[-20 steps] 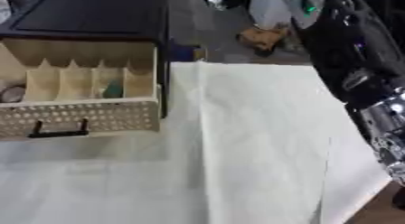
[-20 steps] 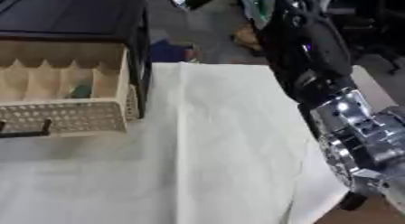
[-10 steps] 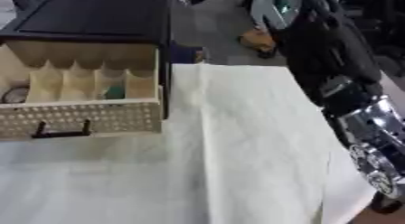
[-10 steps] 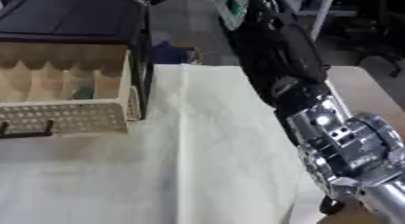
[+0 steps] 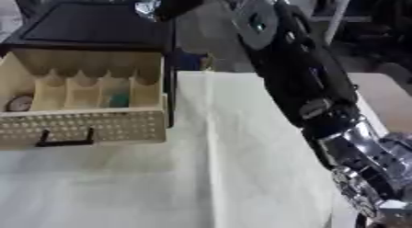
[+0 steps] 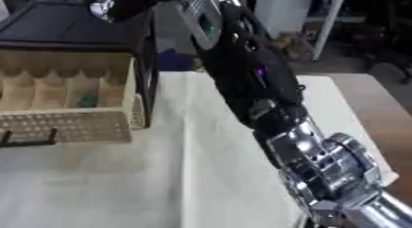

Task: Pick up objects from table and place into drawer.

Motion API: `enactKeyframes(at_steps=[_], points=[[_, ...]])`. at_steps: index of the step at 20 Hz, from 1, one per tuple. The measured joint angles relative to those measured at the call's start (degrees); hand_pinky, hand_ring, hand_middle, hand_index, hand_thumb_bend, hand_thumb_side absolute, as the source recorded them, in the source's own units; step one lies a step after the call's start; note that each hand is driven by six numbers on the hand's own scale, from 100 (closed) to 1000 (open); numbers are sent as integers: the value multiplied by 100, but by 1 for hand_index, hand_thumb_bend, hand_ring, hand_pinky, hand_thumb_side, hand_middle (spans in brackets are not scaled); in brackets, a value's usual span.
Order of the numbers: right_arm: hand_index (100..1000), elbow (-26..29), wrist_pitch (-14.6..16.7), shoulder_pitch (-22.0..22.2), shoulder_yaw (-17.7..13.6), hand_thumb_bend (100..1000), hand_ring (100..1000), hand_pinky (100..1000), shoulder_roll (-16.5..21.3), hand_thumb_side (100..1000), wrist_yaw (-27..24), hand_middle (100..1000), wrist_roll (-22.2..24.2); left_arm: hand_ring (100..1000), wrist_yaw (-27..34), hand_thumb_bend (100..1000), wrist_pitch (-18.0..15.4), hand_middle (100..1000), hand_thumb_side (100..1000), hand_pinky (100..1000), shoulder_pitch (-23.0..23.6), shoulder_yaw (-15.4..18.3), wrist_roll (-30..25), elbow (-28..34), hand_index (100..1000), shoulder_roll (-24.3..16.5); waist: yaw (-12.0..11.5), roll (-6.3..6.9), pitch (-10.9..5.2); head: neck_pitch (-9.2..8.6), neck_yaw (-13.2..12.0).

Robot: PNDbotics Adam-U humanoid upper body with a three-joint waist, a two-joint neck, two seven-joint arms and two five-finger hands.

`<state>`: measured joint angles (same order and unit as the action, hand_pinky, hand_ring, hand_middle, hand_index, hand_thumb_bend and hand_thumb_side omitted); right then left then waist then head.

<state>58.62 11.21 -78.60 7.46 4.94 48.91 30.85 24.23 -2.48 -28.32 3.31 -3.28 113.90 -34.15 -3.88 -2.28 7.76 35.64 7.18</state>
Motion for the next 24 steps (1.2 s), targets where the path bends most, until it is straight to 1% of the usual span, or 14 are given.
enactKeyframes(at_steps=[6,10,17,20,22,23,24], points=[[626,19,2,17,32,100,465,181,-186,554,-36,474,63,100,0,168,31,100,944,100,-5,-2,-30,0,686,5,-10,-8,0,-6,1],[626,10,11,56,69,100,466,180,-306,543,-47,475,120,100,0,169,45,100,945,100,-13,-11,-39,0,686,49,-40,-17,0,-48,2],[652,-300,45,75,107,100,481,194,-426,510,-2,492,228,100,0,170,73,100,948,100,-30,-29,-49,0,685,53,-49,-23,5,-45,51],[669,-435,89,75,118,100,491,207,-435,519,0,505,297,100,-3,170,89,100,949,100,-39,-30,-63,0,685,55,-50,-36,9,-33,101],[688,-507,115,75,136,100,500,221,-435,518,7,520,349,100,-6,169,97,100,948,100,-40,-30,-70,0,684,56,-50,-36,11,6,138],[696,-540,126,74,138,112,507,232,-435,520,10,529,378,100,-8,168,98,100,948,100,-40,-30,-70,0,684,57,-50,-36,13,10,154],[705,-570,140,74,138,144,514,244,-435,526,13,537,403,100,-8,169,100,100,949,100,-40,-30,-70,0,683,60,-51,-36,14,12,161]])
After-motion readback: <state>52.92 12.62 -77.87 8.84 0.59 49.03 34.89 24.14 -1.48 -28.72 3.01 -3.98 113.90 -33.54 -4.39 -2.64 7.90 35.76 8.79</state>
